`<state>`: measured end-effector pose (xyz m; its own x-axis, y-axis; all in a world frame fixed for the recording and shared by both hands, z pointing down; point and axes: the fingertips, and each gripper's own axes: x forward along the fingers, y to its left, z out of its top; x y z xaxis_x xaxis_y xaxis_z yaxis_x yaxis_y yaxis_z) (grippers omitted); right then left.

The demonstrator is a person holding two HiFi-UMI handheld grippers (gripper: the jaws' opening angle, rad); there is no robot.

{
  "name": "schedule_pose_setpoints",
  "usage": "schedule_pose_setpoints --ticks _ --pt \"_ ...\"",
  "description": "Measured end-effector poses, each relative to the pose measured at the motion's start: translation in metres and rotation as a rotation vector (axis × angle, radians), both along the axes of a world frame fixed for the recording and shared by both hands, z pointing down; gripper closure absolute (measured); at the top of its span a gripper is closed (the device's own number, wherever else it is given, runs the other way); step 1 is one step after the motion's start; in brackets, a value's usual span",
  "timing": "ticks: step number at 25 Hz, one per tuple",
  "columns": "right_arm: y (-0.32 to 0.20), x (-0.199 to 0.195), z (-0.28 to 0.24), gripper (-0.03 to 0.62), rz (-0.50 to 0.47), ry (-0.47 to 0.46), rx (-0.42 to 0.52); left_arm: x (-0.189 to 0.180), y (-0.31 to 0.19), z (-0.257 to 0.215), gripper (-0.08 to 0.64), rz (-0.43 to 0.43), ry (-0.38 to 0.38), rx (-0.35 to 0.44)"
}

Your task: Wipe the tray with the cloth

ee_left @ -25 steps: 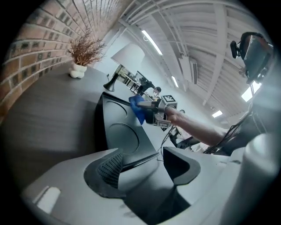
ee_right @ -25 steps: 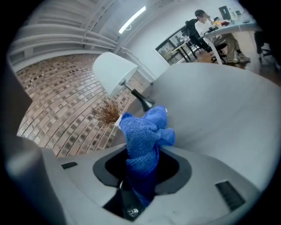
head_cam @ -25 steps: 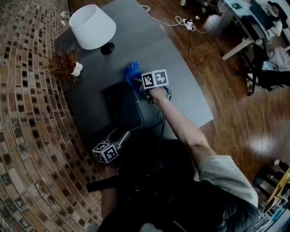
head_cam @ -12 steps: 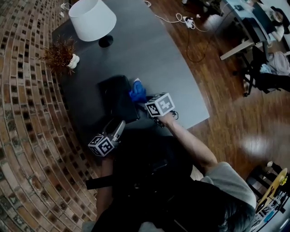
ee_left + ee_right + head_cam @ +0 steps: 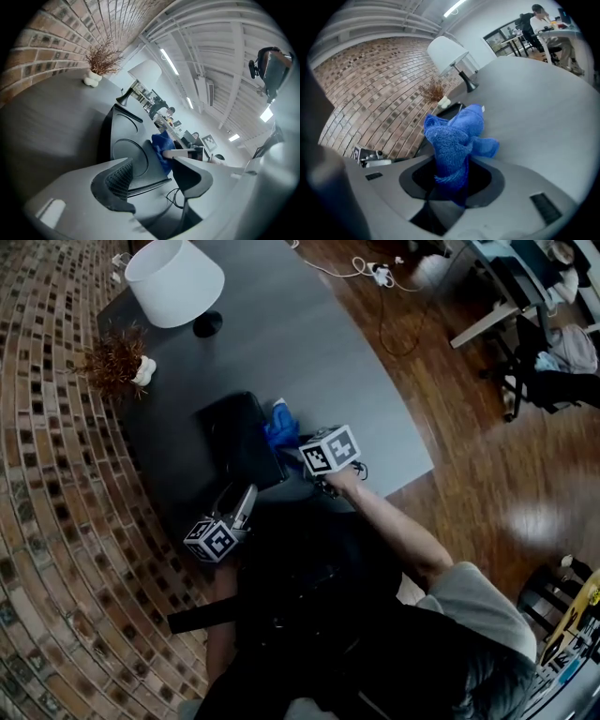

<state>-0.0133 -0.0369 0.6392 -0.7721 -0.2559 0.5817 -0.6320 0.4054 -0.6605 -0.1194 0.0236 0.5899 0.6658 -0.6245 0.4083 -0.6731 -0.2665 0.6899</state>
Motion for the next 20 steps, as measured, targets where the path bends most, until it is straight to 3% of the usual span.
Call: schedule_pose_setpoints --ticks 2,5,7,10,13,16,20 --pt "0.033 0.003 0.008 0.445 -0.018 0.001 -0.048 0.001 -0.002 0.0 0.31 -0.001 -0.003 0.0" --pt "0.086 0.01 0.016 0.445 -0.118 -0.001 -0.129 -0.002 -0.002 0.0 0.31 -0.01 0.0 -0.003" --pt "0.088 0.022 0.017 0.446 -0.151 0.002 -0.144 -0.002 -0.002 0.0 0.31 -0.012 0.007 -0.006" --pt "0.009 0.045 0.004 0.446 -0.025 0.028 -0.015 -0.002 -0.002 0.0 0.308 -0.018 0.014 -0.008" --pt "-0.095 0.04 -0.01 0.445 0.091 0.012 0.125 -0.003 -0.003 -0.001 0.309 -0.024 0.019 -0.009" --pt "-0.156 0.006 0.001 0.445 0.077 0.033 0.145 -0.002 -0.002 -0.001 0.31 -0.029 0.029 -0.011" --pt "-0.161 -0.021 0.028 0.448 0.02 0.068 0.097 0.001 0.0 -0.002 0.308 -0.025 0.037 -0.016"
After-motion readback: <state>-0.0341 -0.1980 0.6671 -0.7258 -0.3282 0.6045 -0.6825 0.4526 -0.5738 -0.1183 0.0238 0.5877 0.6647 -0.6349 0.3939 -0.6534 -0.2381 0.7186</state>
